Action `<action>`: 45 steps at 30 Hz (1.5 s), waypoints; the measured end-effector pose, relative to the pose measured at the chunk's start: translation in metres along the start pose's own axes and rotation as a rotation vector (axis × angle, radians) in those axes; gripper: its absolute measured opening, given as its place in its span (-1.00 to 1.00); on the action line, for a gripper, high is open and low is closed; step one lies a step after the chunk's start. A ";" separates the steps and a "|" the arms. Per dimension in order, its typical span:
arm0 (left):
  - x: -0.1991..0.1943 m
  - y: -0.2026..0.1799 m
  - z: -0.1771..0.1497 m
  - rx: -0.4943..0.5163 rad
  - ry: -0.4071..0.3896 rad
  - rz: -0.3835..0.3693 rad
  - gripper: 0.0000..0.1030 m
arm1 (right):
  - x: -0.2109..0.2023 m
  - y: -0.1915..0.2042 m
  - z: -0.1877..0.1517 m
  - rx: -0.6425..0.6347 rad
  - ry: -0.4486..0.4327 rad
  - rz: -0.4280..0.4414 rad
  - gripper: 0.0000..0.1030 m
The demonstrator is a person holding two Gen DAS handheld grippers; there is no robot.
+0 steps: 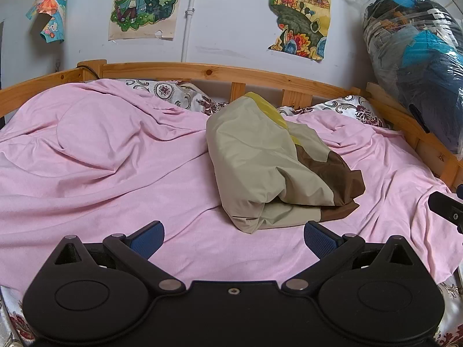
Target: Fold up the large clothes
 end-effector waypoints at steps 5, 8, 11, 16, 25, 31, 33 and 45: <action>0.000 0.000 0.000 0.000 0.000 0.000 0.99 | 0.000 0.000 0.000 0.000 0.000 0.000 0.99; 0.000 0.000 0.000 0.000 -0.001 0.000 0.99 | 0.000 0.000 0.000 -0.001 0.001 -0.001 0.99; 0.000 -0.001 0.000 0.000 0.000 0.001 0.99 | 0.000 -0.001 0.000 -0.001 0.001 -0.001 0.99; 0.000 0.000 0.000 -0.001 0.000 0.001 0.99 | 0.000 -0.002 0.000 -0.002 0.002 0.001 0.99; 0.000 0.000 0.000 0.000 0.000 0.000 0.99 | 0.000 -0.002 0.000 -0.002 0.001 0.001 0.99; 0.001 -0.002 -0.003 0.005 0.008 0.003 0.99 | 0.001 -0.002 0.000 -0.002 0.002 0.001 0.99; 0.002 -0.003 -0.004 0.003 0.009 0.005 0.99 | 0.000 -0.001 0.000 -0.002 0.001 0.000 0.99; 0.000 -0.003 -0.001 0.028 0.046 0.058 0.99 | 0.001 -0.002 0.000 -0.002 0.003 0.001 0.99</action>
Point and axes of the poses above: each gripper's, at about its wrist camera, not at the fingertips, and x roughly the way its jaws point, y to its left, z to its top, the point moved 6 cm from there along x, roughly the way its jaws point, and after that the axes turned 15 degrees about x, right-handed, at the moved point
